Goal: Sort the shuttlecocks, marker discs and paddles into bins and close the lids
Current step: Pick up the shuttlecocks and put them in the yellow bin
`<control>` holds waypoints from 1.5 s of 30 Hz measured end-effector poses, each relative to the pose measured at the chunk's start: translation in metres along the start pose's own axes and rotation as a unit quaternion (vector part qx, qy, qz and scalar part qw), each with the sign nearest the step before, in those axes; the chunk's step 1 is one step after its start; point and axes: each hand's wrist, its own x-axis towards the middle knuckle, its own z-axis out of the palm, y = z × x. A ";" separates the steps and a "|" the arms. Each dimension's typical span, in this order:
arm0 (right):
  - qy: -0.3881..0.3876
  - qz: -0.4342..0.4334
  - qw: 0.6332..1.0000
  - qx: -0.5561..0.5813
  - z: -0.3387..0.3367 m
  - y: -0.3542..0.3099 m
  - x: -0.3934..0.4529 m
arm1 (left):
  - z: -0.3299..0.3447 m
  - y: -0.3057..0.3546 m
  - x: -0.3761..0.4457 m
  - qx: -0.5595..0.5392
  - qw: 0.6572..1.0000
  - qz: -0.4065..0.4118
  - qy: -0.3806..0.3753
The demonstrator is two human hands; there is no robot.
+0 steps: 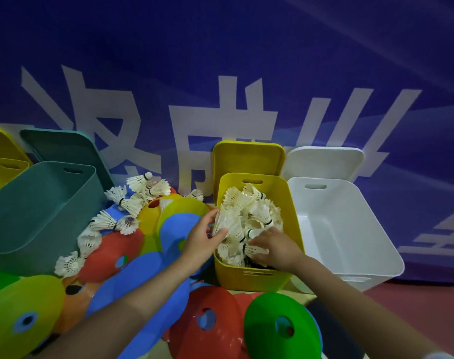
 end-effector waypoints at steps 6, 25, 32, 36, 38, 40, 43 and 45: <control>0.264 0.060 0.959 0.085 -0.015 0.028 -0.002 | 0.015 0.016 0.016 0.048 0.999 0.020 -0.005; 0.239 0.305 0.828 0.406 0.007 0.070 0.012 | 0.078 0.017 0.088 0.483 0.827 0.154 -0.243; 0.254 0.312 0.824 0.399 0.008 0.070 0.011 | 0.091 0.015 0.087 0.489 0.814 0.141 -0.280; 0.245 0.340 0.855 0.307 0.002 0.065 0.009 | 0.080 0.023 0.085 0.398 0.867 0.142 -0.263; 0.280 0.321 0.871 0.244 -0.005 0.056 0.005 | 0.067 0.024 0.080 0.344 0.900 0.147 -0.223; 0.326 0.279 0.879 0.209 -0.013 0.044 0.002 | 0.048 0.021 0.077 0.275 0.936 0.138 -0.169; 0.349 0.207 0.889 0.213 -0.023 0.017 0.009 | 0.012 0.012 0.074 0.207 0.966 0.127 -0.086; 0.341 0.169 0.893 0.241 -0.030 -0.008 0.021 | -0.017 0.005 0.071 0.170 0.977 0.129 -0.030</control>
